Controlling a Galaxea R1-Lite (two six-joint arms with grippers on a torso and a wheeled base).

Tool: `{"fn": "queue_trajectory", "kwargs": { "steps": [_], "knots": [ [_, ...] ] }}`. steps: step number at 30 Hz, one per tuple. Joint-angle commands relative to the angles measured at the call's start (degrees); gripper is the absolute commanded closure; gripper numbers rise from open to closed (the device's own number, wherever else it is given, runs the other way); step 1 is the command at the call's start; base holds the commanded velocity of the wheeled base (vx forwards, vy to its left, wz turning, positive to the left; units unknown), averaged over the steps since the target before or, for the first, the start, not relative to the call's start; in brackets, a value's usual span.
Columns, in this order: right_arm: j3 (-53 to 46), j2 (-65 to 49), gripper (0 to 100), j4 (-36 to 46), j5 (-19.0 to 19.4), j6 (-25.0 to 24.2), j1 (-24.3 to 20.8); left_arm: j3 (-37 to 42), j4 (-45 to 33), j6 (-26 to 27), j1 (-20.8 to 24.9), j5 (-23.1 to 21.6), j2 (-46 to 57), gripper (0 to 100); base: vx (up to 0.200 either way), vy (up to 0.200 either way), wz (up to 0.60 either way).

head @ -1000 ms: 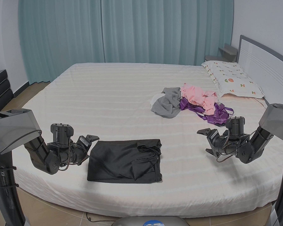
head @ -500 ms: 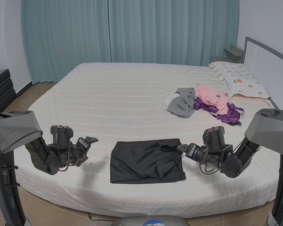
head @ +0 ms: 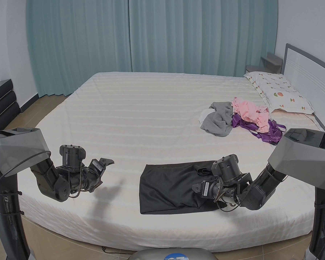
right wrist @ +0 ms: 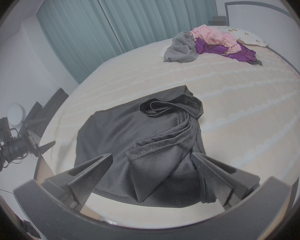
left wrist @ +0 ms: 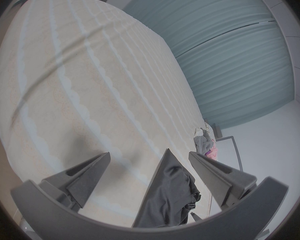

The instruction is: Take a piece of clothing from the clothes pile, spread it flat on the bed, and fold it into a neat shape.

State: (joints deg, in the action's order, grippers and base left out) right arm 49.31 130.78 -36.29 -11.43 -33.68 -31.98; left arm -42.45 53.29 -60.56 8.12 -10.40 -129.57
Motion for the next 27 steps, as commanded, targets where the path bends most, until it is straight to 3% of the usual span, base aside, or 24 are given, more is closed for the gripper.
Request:
{"fn": "queue_trajectory", "kwargs": {
  "steps": [1,13,17,27],
  "knots": [
    [2.9,1.4,0,2.7,-1.0,1.3,-1.1,0.0,0.0,0.0,0.0,0.0,-0.2,0,0.0,0.0,0.0],
    [4.7,-0.4,0,15.6,-3.5,5.6,-0.2,-0.1,-0.1,0.1,0.0,0.0,-0.2,0,0.0,0.0,0.0],
    [2.7,-2.5,0,17.0,-5.9,6.4,1.0,-0.1,-0.1,0.1,0.0,0.0,-0.2,0,0.0,0.0,0.0],
    [-8.7,-10.5,0,17.2,-5.8,7.5,4.6,-0.4,-0.3,0.1,-0.1,0.0,-0.2,0,0.0,0.0,0.0]
  ]
}}
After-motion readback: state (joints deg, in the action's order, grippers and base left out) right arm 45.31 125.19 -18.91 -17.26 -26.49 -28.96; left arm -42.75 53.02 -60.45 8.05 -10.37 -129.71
